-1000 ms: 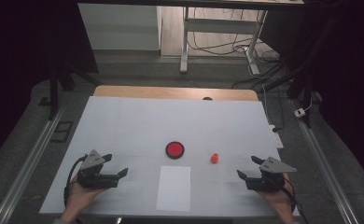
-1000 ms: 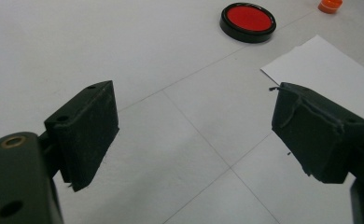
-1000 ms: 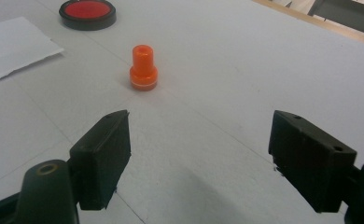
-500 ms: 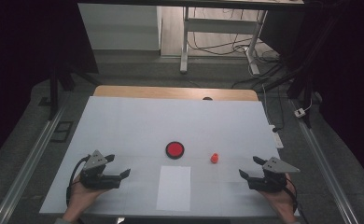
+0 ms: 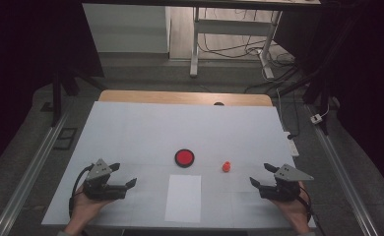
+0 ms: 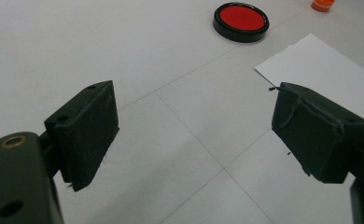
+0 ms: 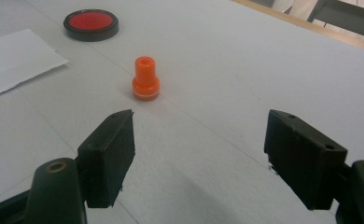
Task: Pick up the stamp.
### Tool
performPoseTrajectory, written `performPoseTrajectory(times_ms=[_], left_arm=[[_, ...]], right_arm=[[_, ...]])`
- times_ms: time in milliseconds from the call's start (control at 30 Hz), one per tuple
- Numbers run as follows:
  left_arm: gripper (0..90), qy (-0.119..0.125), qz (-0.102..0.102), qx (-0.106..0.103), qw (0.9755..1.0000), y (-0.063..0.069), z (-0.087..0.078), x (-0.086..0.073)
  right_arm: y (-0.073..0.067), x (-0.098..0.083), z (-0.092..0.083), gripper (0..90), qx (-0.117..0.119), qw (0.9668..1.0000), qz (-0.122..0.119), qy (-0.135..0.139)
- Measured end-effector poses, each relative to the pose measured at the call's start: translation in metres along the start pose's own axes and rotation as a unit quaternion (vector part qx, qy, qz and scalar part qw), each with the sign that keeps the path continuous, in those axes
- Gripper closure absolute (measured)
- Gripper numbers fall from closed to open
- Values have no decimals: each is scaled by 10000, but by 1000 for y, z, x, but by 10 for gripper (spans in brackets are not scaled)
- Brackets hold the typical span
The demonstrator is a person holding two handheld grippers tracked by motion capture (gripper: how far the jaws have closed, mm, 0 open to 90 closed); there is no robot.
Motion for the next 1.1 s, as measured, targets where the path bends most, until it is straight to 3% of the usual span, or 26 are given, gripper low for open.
performPoseTrajectory(times_ms=[300,733,967,1100], left_arm=[[151,-29,9,29,10000,0,1,0],[157,-61,102,1,9999,4,3,1],[160,-14,-48,1,10000,1,2,-1],[162,-67,-11,33,10000,1,3,-2]], right_arm=[[1,4,2,251,5,10000,10,-8],[-11,25,11,257,164,9998,-60,80],[-18,37,19,266,302,9995,-65,78],[-21,44,23,269,343,9994,-74,58]])
Point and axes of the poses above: each handheld gripper's, and its own axes: z roughly forward along the jaws, x roughly out of its top, y roughly to its right, the point moved 1 cm from there along z, roughly forward along the jaws, and after that the axes turned 2 degrees about z, right-handed, at the moved point
